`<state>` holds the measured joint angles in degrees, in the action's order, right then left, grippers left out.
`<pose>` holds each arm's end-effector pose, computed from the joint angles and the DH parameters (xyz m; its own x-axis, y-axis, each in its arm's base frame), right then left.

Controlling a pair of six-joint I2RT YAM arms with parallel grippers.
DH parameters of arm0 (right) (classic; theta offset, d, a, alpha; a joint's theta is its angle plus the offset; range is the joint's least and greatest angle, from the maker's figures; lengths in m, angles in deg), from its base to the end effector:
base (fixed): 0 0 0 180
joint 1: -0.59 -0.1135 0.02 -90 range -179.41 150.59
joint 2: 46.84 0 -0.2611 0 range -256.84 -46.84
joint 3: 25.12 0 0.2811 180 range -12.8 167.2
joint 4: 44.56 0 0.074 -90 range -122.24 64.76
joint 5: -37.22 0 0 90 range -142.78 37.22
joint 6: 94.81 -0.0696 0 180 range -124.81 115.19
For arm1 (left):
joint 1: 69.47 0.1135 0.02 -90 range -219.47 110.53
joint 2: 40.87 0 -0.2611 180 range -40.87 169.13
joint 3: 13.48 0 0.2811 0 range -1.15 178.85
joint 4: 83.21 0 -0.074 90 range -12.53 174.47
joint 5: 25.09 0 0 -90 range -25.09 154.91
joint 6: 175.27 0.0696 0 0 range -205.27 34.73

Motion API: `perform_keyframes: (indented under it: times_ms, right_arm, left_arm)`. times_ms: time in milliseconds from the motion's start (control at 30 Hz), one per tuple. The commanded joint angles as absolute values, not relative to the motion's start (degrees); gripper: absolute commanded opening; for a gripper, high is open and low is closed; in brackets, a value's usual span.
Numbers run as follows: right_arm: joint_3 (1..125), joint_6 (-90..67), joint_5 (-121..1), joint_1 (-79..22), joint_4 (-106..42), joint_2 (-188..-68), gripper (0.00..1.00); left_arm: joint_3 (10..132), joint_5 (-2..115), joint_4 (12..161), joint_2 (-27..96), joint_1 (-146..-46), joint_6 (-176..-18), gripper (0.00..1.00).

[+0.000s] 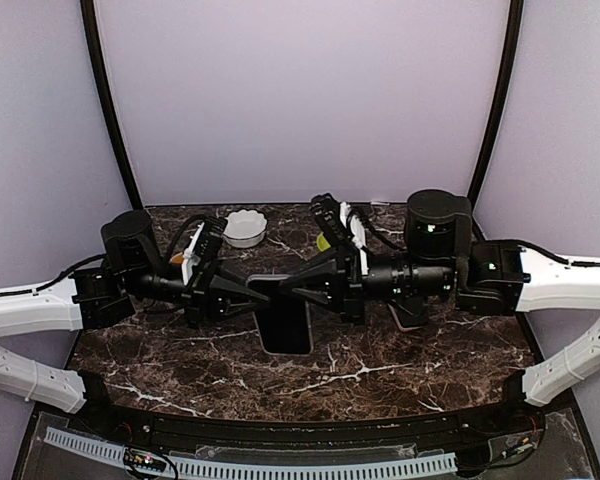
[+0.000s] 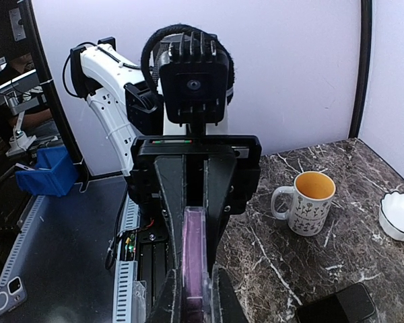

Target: Put the phone into the phone case

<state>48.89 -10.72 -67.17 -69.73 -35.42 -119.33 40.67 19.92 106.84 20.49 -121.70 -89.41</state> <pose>0.1058 0.3473 0.3512 -0.1469 -0.1145 -0.9825 -0.9851 0.1066 0.1348 0.1429 -0.2648 0.3135 -0.0413 -0.0300 -0.9987 0.9911 -0.1275 -0.0372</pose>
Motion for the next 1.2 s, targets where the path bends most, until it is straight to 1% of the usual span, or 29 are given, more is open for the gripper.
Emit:
perform_keyframes:
  times_ms: [0, 67, 100, 133, 167, 200, 233, 300, 333, 567, 633, 733, 767, 833, 867, 900, 933, 967, 1000, 1033, 1067, 1100, 1133, 1167]
  right_arm:
    - [50.8, -11.4, -68.3, -69.5, -37.2, -121.0, 0.00]
    - [50.8, -11.6, -67.9, -69.4, -37.4, -120.8, 0.00]
    - [50.8, -11.7, -67.7, -69.5, -37.5, -120.8, 0.02]
    - [50.8, -11.9, -67.4, -69.4, -37.4, -120.8, 0.20]
    - [50.6, -12.0, -67.2, -69.4, -37.2, -120.7, 0.34]
    - [50.3, -12.0, -67.1, -69.4, -36.6, -120.6, 0.45]
    - [49.9, -12.0, -66.8, -69.4, -36.2, -120.6, 0.52]
    - [48.2, -12.9, -65.9, -69.3, -35.7, -120.5, 0.54]
    - [47.5, -13.4, -65.7, -69.3, -35.9, -120.4, 0.54]
    - [43.8, -17.2, -66.3, -69.1, -38.5, -120.3, 0.37]
    - [43.7, -17.5, -66.9, -69.1, -38.7, -120.8, 0.27]
    - [43.5, -17.6, -66.2, -69.0, -39.1, -120.8, 0.02]
    - [43.1, -17.8, -65.2, -69.0, -39.4, -120.3, 0.00]
    - [42.1, -18.7, -63.6, -68.2, -40.4, -119.1, 0.00]
    - [41.7, -19.7, -62.5, -67.4, -40.4, -118.7, 0.00]
    - [41.4, -21.0, -61.5, -66.3, -39.7, -118.4, 0.00]
    - [41.2, -23.2, -60.3, -64.8, -38.6, -118.4, 0.00]
    - [41.2, -25.3, -59.6, -63.2, -37.1, -118.7, 0.00]
    - [41.4, -27.4, -59.4, -61.1, -35.0, -119.3, 0.00]
    - [41.6, -29.3, -59.5, -59.3, -33.0, -120.5, 0.00]
    - [42.0, -31.5, -59.6, -57.5, -30.5, -121.9, 0.00]
    - [42.4, -33.4, -59.8, -55.6, -28.6, -123.5, 0.00]
    - [42.9, -35.3, -60.3, -53.8, -26.8, -125.5, 0.00]
    - [43.3, -37.1, -61.5, -51.9, -25.9, -127.5, 0.00]
  left_arm:
    - [40.7, 20.1, 109.9, 18.9, -122.1, -88.3, 0.00]
    - [40.6, 20.3, 109.8, 18.8, -122.1, -88.3, 0.00]
    - [40.6, 20.3, 109.8, 18.7, -122.1, -88.3, 0.00]
    - [40.5, 20.3, 109.9, 18.5, -122.1, -88.4, 0.00]
    - [40.5, 20.5, 110.0, 18.1, -122.1, -88.6, 0.00]
    - [40.2, 20.8, 110.5, 17.8, -122.2, -88.8, 0.00]
    - [40.1, 21.6, 110.9, 17.0, -122.2, -89.4, 0.00]
    - [39.2, 22.8, 113.0, 15.8, -122.2, -89.9, 0.00]
    - [38.6, 23.2, 113.3, 15.4, -122.2, -89.9, 0.00]
    - [38.3, 24.4, 114.1, 15.1, -122.1, -90.7, 0.00]
    - [38.4, 24.1, 114.2, 15.3, -122.2, -90.9, 0.00]
    - [38.4, 23.8, 114.1, 15.4, -122.2, -91.1, 0.00]
    - [38.4, 23.8, 114.0, 15.4, -122.2, -91.0, 0.00]
    - [38.5, 24.0, 113.4, 15.4, -122.2, -90.9, 0.00]
    - [38.6, 24.7, 113.1, 15.4, -122.2, -90.5, 0.05]
    - [38.9, 25.2, 112.1, 15.5, -122.2, -90.3, 0.13]
    - [39.6, 26.7, 110.3, 15.7, -122.2, -89.5, 0.37]
    - [40.3, 27.8, 109.0, 15.8, -122.1, -89.1, 0.47]
    - [42.0, 31.2, 105.2, 16.2, -122.2, -88.0, 0.63]
    - [43.2, 33.4, 103.1, 16.3, -122.2, -87.3, 0.68]
    - [45.5, 39.1, 98.5, 16.7, -122.1, -86.2, 0.77]
    - [46.6, 42.7, 96.7, 17.0, -122.1, -85.9, 0.80]
    - [48.4, 49.3, 93.6, 17.7, -122.1, -84.3, 0.86]
    - [49.1, 52.7, 92.5, 18.0, -122.1, -83.6, 0.88]
